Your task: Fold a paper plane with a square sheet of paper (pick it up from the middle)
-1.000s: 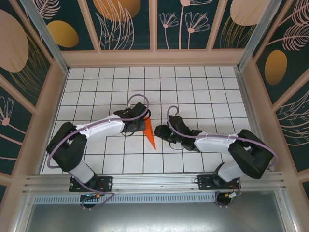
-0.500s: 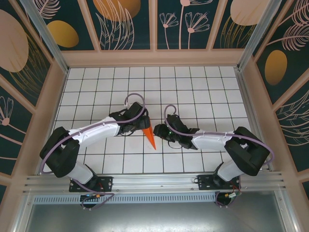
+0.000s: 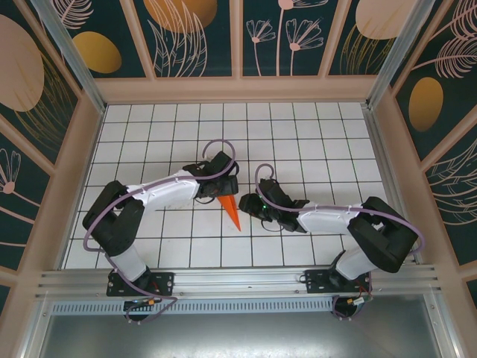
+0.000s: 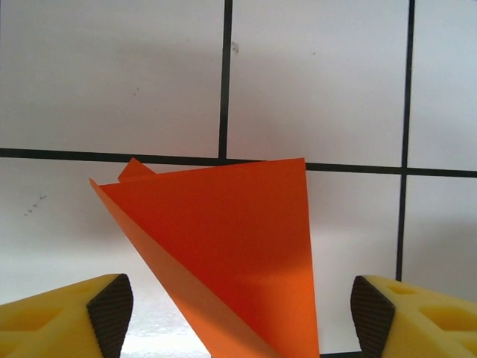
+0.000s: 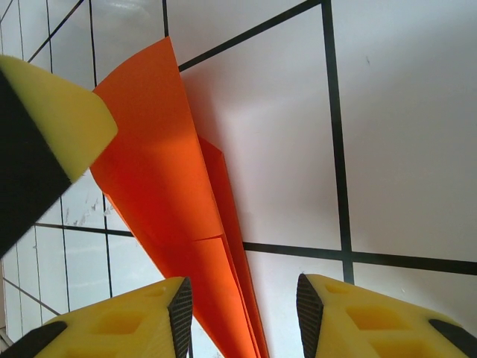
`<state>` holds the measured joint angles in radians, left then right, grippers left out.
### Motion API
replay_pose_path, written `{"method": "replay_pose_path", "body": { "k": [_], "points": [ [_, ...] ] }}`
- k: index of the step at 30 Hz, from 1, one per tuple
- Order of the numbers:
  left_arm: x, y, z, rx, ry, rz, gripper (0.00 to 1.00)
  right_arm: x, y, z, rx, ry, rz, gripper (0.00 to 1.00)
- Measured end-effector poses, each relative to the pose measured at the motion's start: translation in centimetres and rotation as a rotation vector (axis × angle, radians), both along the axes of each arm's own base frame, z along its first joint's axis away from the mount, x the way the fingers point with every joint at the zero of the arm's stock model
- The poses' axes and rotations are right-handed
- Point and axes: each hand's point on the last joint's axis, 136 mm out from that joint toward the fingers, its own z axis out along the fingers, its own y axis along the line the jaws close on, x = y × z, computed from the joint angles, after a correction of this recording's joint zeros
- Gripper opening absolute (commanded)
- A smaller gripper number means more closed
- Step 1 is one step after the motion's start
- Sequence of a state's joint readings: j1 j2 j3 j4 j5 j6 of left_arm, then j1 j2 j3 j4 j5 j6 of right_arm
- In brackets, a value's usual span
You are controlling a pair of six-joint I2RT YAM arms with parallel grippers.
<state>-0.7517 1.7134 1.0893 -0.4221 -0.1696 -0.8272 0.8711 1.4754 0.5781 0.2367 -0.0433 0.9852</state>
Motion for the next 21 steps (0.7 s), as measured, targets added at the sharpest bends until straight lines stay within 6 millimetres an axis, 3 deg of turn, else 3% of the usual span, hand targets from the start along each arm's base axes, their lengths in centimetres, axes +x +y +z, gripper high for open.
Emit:
{"method": "replay_pose_path", "body": {
  "k": [9,15,21],
  "points": [
    [-0.8,1.4,-1.6,0.030,0.043,0.025,0.52,0.3,0.4,-0.3,-0.006,0.002,0.008,0.45],
    [-1.9,2.6,-1.8,0.032,0.043,0.029,0.31,0.6,1.0,0.4,0.030,-0.014,0.020,0.45],
    [-2.9,3.9,-2.7,0.044,0.056,0.036,0.26,1.0,1.8,0.8,0.075,-0.027,0.051,0.48]
  ]
}}
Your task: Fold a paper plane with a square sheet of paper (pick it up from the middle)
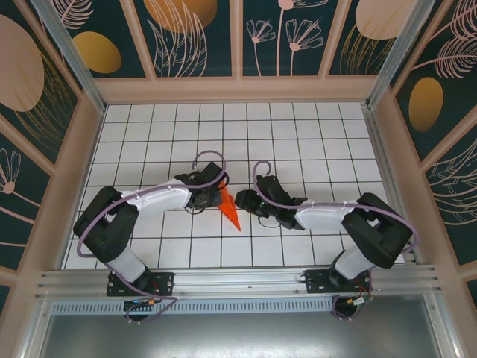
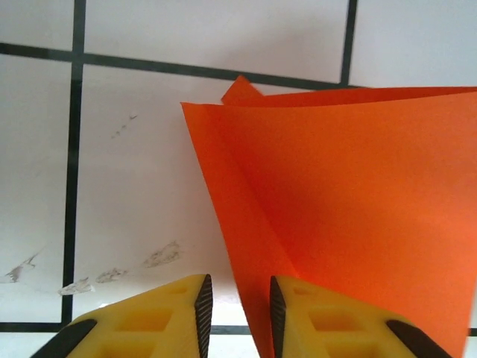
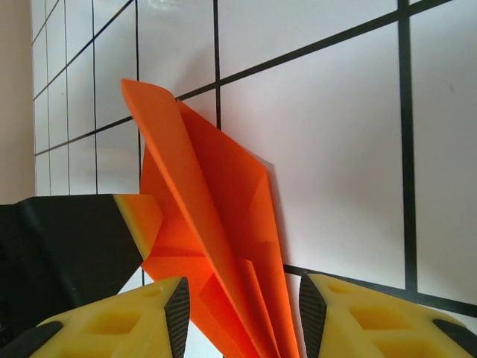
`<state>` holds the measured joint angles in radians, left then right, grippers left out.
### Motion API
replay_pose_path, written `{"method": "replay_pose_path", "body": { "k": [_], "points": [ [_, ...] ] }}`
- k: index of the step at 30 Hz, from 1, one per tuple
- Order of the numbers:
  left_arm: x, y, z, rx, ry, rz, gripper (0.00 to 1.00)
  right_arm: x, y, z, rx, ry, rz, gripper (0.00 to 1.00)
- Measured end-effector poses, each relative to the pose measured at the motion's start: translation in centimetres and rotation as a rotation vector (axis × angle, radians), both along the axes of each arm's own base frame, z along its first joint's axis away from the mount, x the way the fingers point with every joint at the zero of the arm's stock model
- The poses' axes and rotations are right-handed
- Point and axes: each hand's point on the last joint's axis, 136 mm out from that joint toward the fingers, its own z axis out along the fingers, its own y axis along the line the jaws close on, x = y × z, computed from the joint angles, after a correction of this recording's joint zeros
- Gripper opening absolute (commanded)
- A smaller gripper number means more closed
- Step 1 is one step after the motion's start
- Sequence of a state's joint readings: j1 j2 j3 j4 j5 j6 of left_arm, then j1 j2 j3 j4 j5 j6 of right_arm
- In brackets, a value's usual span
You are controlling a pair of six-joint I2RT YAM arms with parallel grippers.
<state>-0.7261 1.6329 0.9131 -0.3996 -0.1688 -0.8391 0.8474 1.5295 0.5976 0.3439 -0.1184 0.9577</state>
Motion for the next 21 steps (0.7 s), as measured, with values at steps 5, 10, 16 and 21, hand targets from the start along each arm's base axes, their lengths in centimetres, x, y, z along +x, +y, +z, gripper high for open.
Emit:
{"method": "replay_pose_path", "body": {
  "k": [5,10,16,21],
  "points": [
    [-0.4,0.5,-0.3,0.004,0.005,0.001,0.26,-0.2,0.7,-0.9,-0.005,0.013,0.048,0.50],
    [-0.4,0.4,-0.3,-0.002,-0.003,0.001,0.26,0.0,1.8,-1.2,-0.009,0.016,0.091,0.51],
    [-0.1,0.2,-0.1,-0.012,-0.014,0.001,0.25,0.0,2.2,-1.0,0.004,0.009,0.109,0.48],
    [0.0,0.1,0.2,-0.020,-0.025,-0.001,0.21,0.1,2.3,-0.4,0.013,-0.009,0.114,0.46]
  ]
}}
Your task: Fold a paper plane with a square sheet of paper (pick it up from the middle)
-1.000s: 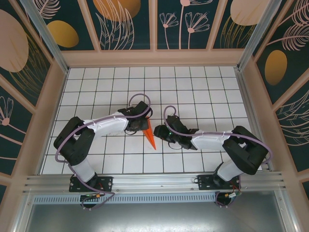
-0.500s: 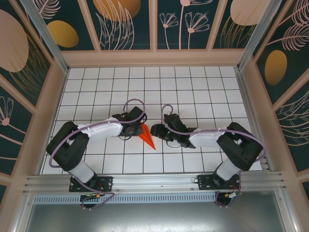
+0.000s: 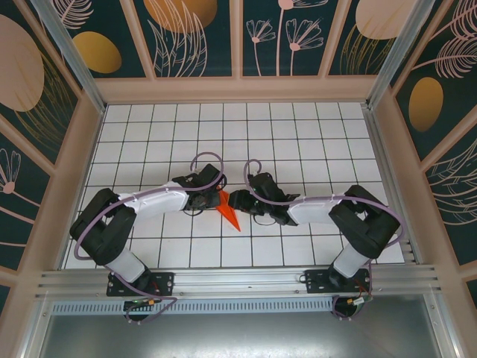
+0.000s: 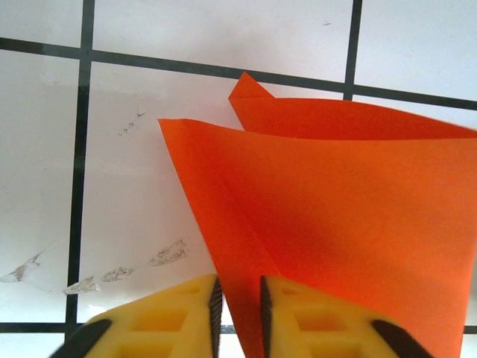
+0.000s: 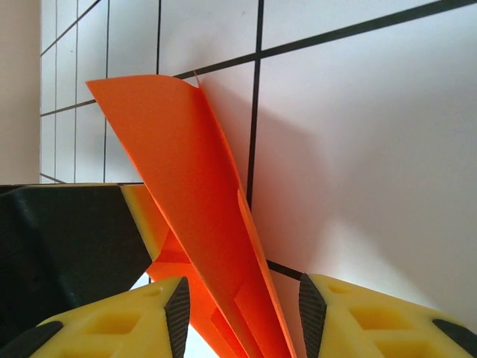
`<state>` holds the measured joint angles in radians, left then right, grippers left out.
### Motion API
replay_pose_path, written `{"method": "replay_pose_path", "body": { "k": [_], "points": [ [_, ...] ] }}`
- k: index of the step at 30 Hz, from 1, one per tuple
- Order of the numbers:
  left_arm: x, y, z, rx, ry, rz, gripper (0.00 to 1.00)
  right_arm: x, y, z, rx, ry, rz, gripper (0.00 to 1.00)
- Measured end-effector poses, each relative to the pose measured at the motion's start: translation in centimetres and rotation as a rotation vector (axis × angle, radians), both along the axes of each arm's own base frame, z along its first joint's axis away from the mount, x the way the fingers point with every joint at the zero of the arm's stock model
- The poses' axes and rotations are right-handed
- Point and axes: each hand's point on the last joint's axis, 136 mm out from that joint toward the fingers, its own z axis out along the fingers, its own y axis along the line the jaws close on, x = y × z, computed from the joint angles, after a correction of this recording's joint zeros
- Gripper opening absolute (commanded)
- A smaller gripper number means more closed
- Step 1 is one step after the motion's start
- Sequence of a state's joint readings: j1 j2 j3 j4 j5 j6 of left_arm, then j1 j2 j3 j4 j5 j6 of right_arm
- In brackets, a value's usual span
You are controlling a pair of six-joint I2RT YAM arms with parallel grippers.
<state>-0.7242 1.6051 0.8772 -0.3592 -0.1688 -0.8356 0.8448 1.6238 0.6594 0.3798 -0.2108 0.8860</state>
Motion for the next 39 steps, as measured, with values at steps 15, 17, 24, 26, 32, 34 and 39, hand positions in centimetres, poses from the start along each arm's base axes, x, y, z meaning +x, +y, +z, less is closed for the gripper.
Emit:
{"method": "replay_pose_path", "body": {
  "k": [15,17,24,26,32,34,39],
  "points": [
    [0.1,-0.2,0.1,-0.008,-0.009,-0.002,0.22,0.7,1.7,1.7,0.048,-0.041,0.043,0.47],
    [0.2,-0.1,0.1,-0.008,-0.009,-0.001,0.22,0.9,2.0,1.5,0.046,-0.037,0.046,0.47],
    [0.1,-0.2,0.1,-0.010,-0.011,-0.002,0.22,0.9,2.2,-0.2,0.012,-0.010,0.057,0.47],
    [0.1,-0.2,0.1,-0.011,-0.012,-0.002,0.22,0.9,2.2,-0.2,0.008,-0.010,0.060,0.48],
    [0.2,-0.2,0.4,-0.018,-0.017,-0.002,0.22,0.2,2.6,-0.2,0.010,-0.013,0.093,0.49],
    [0.2,-0.2,0.4,-0.018,-0.017,-0.003,0.23,-0.1,2.8,-0.3,0.002,-0.015,0.107,0.49],
    [0.2,-0.2,0.4,-0.018,-0.017,-0.002,0.22,-0.7,3.0,-0.5,-0.009,-0.016,0.126,0.50]
  ]
}}
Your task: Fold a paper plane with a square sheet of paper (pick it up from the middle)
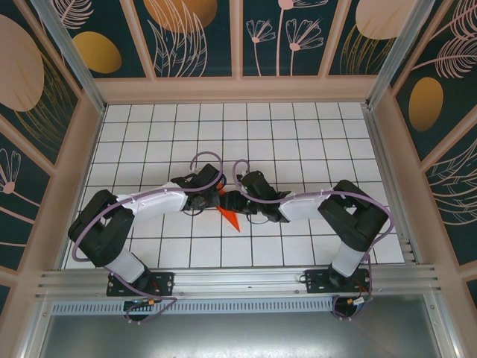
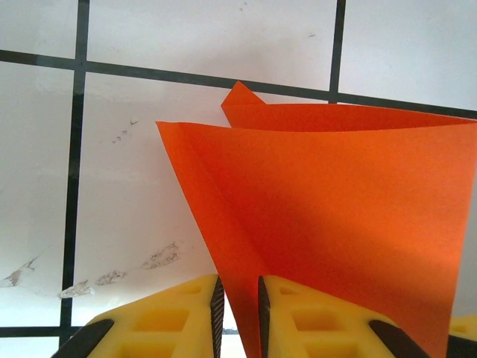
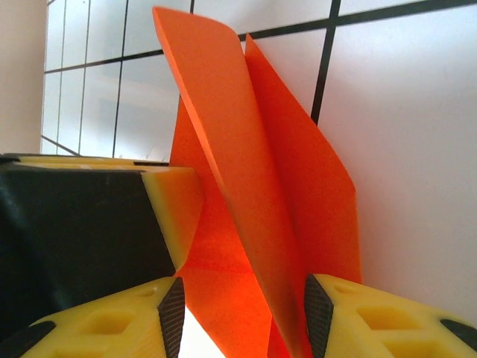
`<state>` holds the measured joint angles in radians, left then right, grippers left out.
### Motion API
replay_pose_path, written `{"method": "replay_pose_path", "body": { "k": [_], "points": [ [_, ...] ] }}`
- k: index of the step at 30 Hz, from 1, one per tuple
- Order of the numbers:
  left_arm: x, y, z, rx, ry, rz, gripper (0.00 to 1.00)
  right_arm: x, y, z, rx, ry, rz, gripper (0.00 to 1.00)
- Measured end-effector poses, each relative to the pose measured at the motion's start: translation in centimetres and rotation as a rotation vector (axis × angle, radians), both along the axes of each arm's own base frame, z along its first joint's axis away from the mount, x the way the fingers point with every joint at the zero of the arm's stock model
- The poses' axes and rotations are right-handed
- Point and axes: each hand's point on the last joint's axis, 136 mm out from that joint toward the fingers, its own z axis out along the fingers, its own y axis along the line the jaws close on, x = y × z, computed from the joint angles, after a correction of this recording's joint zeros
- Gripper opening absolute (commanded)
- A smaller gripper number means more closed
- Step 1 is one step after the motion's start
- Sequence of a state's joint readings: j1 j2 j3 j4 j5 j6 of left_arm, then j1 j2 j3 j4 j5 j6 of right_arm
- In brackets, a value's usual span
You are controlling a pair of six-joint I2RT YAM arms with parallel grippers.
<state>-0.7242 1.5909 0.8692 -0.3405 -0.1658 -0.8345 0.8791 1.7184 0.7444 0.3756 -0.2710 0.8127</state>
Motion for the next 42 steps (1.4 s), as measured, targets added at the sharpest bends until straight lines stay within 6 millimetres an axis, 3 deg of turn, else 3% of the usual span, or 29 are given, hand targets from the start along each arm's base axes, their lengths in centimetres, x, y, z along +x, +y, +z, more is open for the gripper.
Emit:
{"method": "replay_pose_path", "body": {
  "k": [14,32,42],
  "points": [
    [0.0,0.2,-0.1,0.002,0.002,0.005,0.21,-1.7,-0.4,-1.6,-0.109,0.009,0.044,0.46],
    [-0.7,0.8,-0.9,0.016,0.018,0.005,0.20,1.1,0.3,0.6,-0.149,-0.090,-0.004,0.49],
    [-0.6,0.8,-0.9,0.015,0.017,0.005,0.21,0.1,0.3,-0.9,-0.177,-0.057,0.035,0.49]
  ]
}}
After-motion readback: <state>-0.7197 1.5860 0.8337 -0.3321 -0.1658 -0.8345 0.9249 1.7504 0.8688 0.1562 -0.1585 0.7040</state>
